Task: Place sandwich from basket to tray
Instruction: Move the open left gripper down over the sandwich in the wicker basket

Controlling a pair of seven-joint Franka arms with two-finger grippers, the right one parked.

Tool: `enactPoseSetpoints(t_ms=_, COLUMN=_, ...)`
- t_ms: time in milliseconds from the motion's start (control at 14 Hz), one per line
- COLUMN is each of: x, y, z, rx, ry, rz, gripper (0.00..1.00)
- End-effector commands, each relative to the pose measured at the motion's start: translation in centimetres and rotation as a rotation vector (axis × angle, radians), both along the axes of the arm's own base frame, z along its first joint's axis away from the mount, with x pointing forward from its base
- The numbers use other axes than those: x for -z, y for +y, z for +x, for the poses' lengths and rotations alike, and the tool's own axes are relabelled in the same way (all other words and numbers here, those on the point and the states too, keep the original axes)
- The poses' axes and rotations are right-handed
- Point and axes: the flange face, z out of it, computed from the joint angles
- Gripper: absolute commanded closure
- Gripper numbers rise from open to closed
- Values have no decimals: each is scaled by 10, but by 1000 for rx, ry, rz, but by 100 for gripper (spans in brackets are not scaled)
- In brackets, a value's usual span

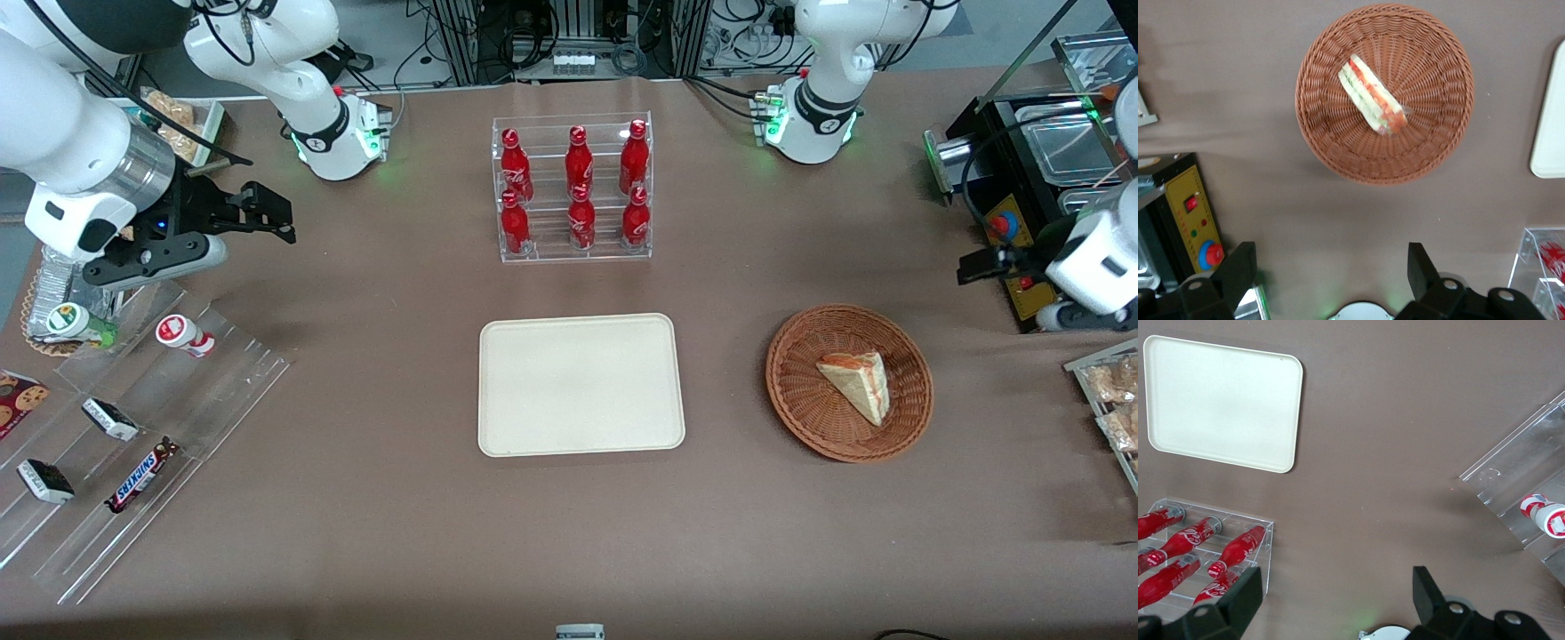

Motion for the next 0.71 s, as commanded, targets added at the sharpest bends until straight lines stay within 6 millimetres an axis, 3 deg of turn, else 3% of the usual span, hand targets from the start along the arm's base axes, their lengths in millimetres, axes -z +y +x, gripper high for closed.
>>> enactPoseSetpoints(t_ms=0, x=47, y=-2, z=7, rx=13, ry=-12, rz=20, gripper=0)
enactPoseSetpoints(t_ms=286, x=122, y=-5, z=1, rx=-99, ry=-113, rz=41, gripper=0)
enactPoseSetpoints(t_ms=643, x=164, y=-36, z=0, rx=-448, ry=-207, rz=60, gripper=0)
